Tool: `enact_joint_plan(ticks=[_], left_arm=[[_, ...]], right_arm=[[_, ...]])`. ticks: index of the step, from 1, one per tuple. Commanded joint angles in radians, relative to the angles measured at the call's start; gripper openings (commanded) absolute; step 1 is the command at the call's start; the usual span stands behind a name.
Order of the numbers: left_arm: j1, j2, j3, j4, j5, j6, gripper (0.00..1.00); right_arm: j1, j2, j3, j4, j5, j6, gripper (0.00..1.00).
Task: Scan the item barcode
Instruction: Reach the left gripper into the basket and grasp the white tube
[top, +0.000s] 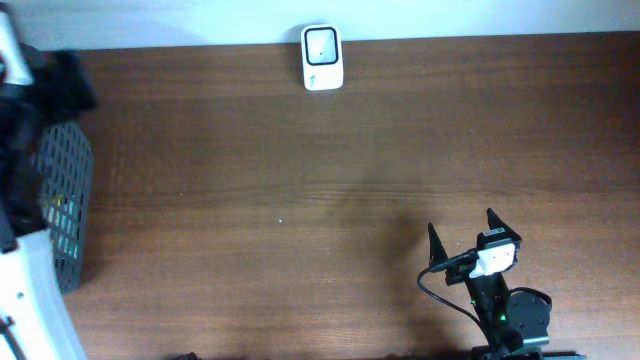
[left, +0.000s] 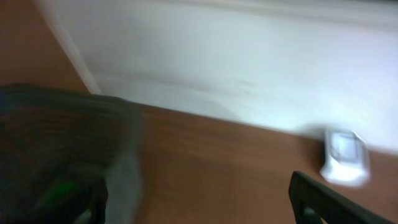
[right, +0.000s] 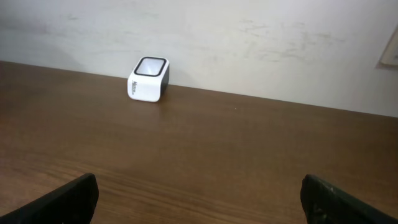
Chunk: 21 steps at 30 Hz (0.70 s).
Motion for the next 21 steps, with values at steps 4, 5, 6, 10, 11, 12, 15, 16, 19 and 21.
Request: enact_joint_plan(ticks=[4, 5, 6, 10, 11, 12, 15, 16, 19, 21], left_arm=[[0.254, 0.083, 0.031, -0.034, -0.211, -0.109, 0.99], [0.286, 0.096, 0.031, -0.053, -0.218, -0.122, 0.99], [0.33, 0.117, 0.03, -0.085, -0.217, -0.13, 0.99], [0.436, 0.183, 0.013, -0.19, -0.228, -0.186, 0.99], [0.455, 0.196, 0.001, -0.202, -0.238, -0.19, 0.99], [0.472, 0.205, -0.016, -0.204, -0.24, -0.19, 0.99], [0.519, 0.213, -0.099, -0.171, -0.235, -0.173, 0.99], [0.531, 0.213, -0.137, -0.15, -0.232, -0.136, 0.99], [0.535, 0.216, -0.256, -0.066, -0.235, -0.04, 0.99], [0.535, 0.217, -0.341, -0.003, -0.235, -0.027, 0.99]], right_arm=[[-0.005, -0.01, -0.009, 0.0, -0.005, -0.003, 0.98], [-0.005, -0.01, -0.009, 0.0, -0.005, -0.003, 0.98], [-0.005, -0.011, -0.009, 0.0, -0.005, -0.003, 0.98], [-0.005, -0.01, -0.009, 0.0, -0.005, -0.003, 0.98], [-0.005, -0.01, -0.009, 0.0, -0.005, -0.003, 0.98], [-0.005, -0.011, -0.009, 0.0, -0.005, -0.003, 0.98], [-0.005, -0.01, -0.009, 0.0, -0.005, -0.003, 0.98], [-0.005, -0.01, -0.009, 0.0, -0.005, -0.003, 0.98], [-0.005, -0.011, -0.009, 0.0, -0.005, -0.003, 0.98], [-0.005, -0.01, -0.009, 0.0, -0.005, -0.003, 0.98]])
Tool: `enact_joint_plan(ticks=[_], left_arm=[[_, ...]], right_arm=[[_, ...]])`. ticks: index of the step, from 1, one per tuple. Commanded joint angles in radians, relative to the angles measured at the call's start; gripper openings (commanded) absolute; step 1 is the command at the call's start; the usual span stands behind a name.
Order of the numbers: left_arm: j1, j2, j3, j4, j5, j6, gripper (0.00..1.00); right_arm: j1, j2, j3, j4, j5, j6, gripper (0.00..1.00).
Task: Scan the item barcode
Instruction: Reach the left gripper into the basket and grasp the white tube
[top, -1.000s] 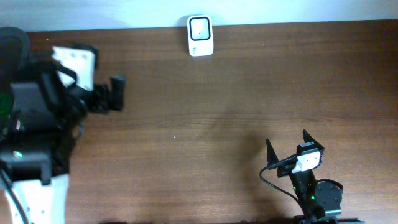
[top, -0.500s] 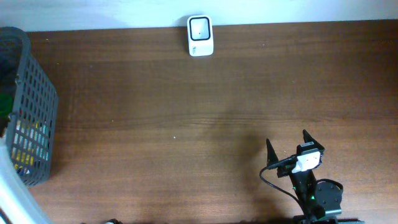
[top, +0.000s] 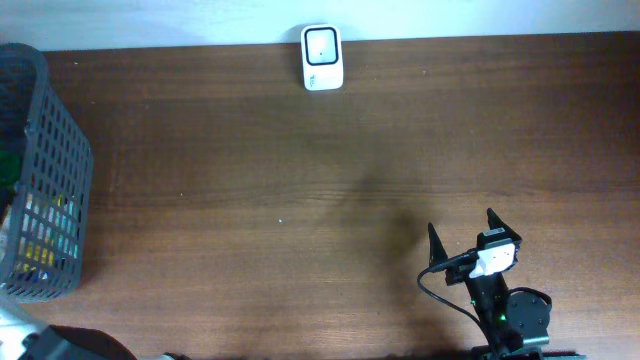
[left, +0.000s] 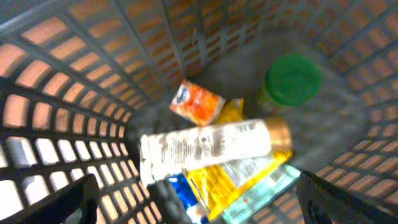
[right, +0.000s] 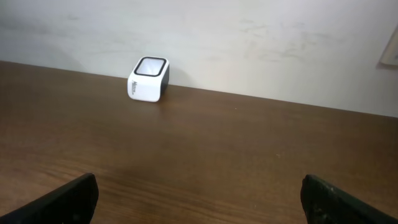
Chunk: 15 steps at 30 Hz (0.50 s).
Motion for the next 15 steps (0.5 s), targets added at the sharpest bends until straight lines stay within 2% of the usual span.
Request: enact_joint_plan(ticks=[1, 6, 15], left_arm=[[0.001, 0.006, -0.14, 0.084, -0.007, 0.079, 0.99], [0.001, 0.014, -0.336, 0.284, -0.002, 0.238, 0.99], [0.001, 0.123, -0.368, 0.41, 0.046, 0.405, 0.99]], right_arm=[[-0.005, -0.01, -0.009, 0.0, -0.005, -0.003, 0.98], [-0.005, -0.01, -0.009, 0.0, -0.005, -0.003, 0.98], [-0.005, -0.01, -0.009, 0.0, -0.005, -0.003, 0.98]])
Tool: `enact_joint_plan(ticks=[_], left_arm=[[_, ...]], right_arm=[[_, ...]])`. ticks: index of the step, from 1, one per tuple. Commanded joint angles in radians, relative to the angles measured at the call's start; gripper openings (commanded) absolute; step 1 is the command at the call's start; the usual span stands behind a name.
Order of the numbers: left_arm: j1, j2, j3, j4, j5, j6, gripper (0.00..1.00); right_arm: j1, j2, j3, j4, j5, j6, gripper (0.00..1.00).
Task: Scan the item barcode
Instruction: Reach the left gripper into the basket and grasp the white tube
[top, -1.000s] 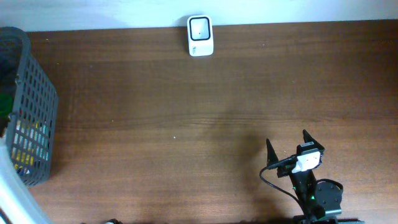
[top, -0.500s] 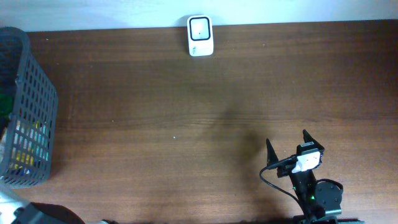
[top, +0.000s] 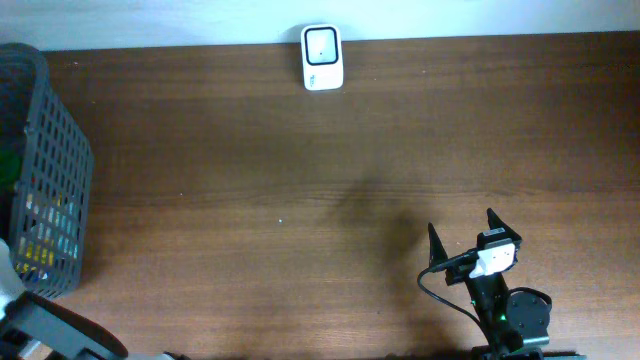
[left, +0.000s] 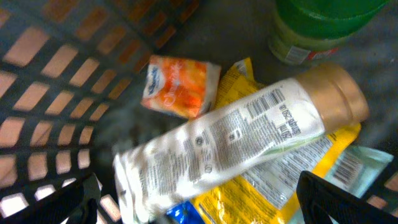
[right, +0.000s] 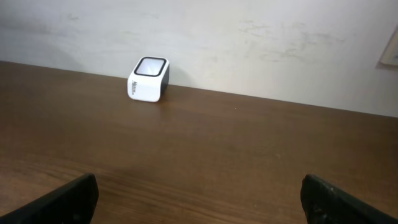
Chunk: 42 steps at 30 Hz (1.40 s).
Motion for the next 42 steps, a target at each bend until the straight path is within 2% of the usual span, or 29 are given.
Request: enact_joint_plan(ticks=[1, 9, 22, 23, 24, 25, 27, 28, 29, 30, 34, 36, 42], left_arm=[[0.002, 0.068, -0.008, 0.033, 0.032, 0.111, 0.99], [0.002, 0.201, -0.008, 0.093, 0.034, 0.111, 0.99], [0.002, 0.293, -0.008, 0.137, 0.041, 0.129, 0.95], [0.002, 0.304, -0.008, 0.141, 0.04, 0.129, 0.93], [0.002, 0.309, -0.008, 0.145, 0.041, 0.129, 0.85], [0.002, 0.312, -0.008, 0.151, 0.041, 0.129, 0.73], [0.002, 0.311, -0.007, 0.163, 0.04, 0.129, 0.59], [0.002, 0.311, -0.004, 0.162, 0.04, 0.129, 0.49], [0.002, 0.311, 0.0, 0.162, 0.04, 0.129, 0.31], [0.002, 0.311, 0.003, 0.162, 0.04, 0.129, 0.23], [0.001, 0.305, 0.051, 0.134, 0.041, 0.129, 0.05], [0.001, 0.294, 0.09, 0.1, 0.041, 0.128, 0.0], [0.0, 0.208, 0.23, 0.041, 0.13, 0.097, 0.0]], right_arm=[[-0.005, -0.01, -0.009, 0.0, -0.005, -0.003, 0.98], [-0.005, -0.01, -0.009, 0.0, -0.005, -0.003, 0.98], [-0.005, -0.01, -0.009, 0.0, -0.005, -0.003, 0.98], [-0.005, -0.01, -0.009, 0.0, -0.005, -0.003, 0.98], [-0.005, -0.01, -0.009, 0.0, -0.005, -0.003, 0.98], [-0.005, -0.01, -0.009, 0.0, -0.005, -0.003, 0.98], [-0.005, -0.01, -0.009, 0.0, -0.005, -0.003, 0.98], [-0.005, -0.01, -0.009, 0.0, -0.005, -0.003, 0.98], [-0.005, -0.01, -0.009, 0.0, -0.005, -0.003, 0.98], [-0.005, -0.01, -0.009, 0.0, -0.005, -0.003, 0.98], [-0.005, -0.01, -0.009, 0.0, -0.005, -0.003, 0.98], [-0.005, -0.01, -0.009, 0.0, -0.005, -0.003, 0.98], [-0.005, -0.01, -0.009, 0.0, -0.005, -0.003, 0.98]])
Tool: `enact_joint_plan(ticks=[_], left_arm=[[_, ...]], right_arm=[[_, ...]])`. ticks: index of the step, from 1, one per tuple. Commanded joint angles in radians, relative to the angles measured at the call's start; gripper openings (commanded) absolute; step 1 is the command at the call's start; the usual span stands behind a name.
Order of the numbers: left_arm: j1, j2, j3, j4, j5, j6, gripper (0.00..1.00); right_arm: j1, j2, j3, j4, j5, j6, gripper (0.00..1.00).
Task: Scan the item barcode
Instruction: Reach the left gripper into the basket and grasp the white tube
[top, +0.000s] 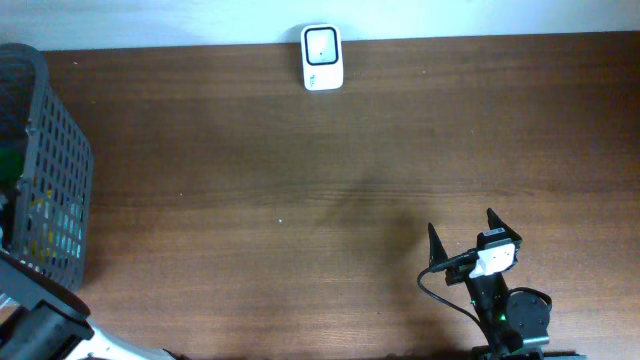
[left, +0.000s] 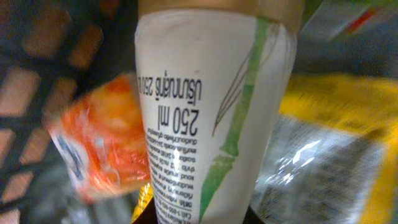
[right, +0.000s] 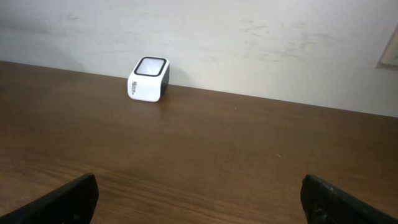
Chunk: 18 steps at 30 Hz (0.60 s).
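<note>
A white tube (left: 211, 106) with a green bamboo print and "250 ml" text fills the left wrist view. It lies among packets inside the grey mesh basket (top: 55, 190) at the table's left edge. My left gripper (left: 205, 214) is down in the basket, and its dark fingers (left: 163, 211) press against both sides of the tube. The white scanner (top: 322, 57) with a dark window stands at the table's far edge, also seen as the scanner (right: 149, 79). At the front right, far from both, my right gripper (top: 472, 238) rests open and holds nothing.
An orange packet (left: 99, 143) lies left of the tube and yellow and silvery packets (left: 336, 112) lie to its right, all in the basket. The left arm (top: 40, 330) reaches in from the front left corner. A pale wall (right: 249, 43) backs the table.
My left gripper has gone down from above the basket's contents onto the white tube. Its fingers, wide apart then, now sit against the tube's sides. The right arm has not moved.
The left wrist camera first faced the wall and scanner beside the basket. Then it looked down into the basket at a tube, packets and a green-lidded jar, then hung closer over them, open. Now it is shut on the tube. The right arm stayed still.
</note>
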Motion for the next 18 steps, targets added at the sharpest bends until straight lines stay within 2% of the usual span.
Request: enact_joint_plan(ticks=[1, 4, 9, 12, 18], left_arm=[[-0.007, -0.087, 0.121, 0.01, 0.097, -0.039, 0.0], [-0.012, -0.154, 0.18, 0.011, 0.15, -0.041, 0.0], [-0.028, -0.275, 0.253, 0.015, 0.194, -0.19, 0.0], [-0.056, -0.344, 0.286, 0.019, 0.255, -0.195, 0.0], [-0.097, -0.439, 0.296, -0.01, 0.215, -0.194, 0.0]], right_arm=[[-0.005, -0.01, -0.009, 0.0, -0.005, -0.003, 0.98], [-0.005, -0.01, -0.009, 0.0, -0.005, -0.003, 0.98], [-0.005, -0.01, -0.009, 0.0, -0.005, -0.003, 0.98], [-0.005, -0.01, -0.009, 0.0, -0.005, -0.003, 0.98], [-0.005, -0.01, -0.009, 0.0, -0.005, -0.003, 0.98]])
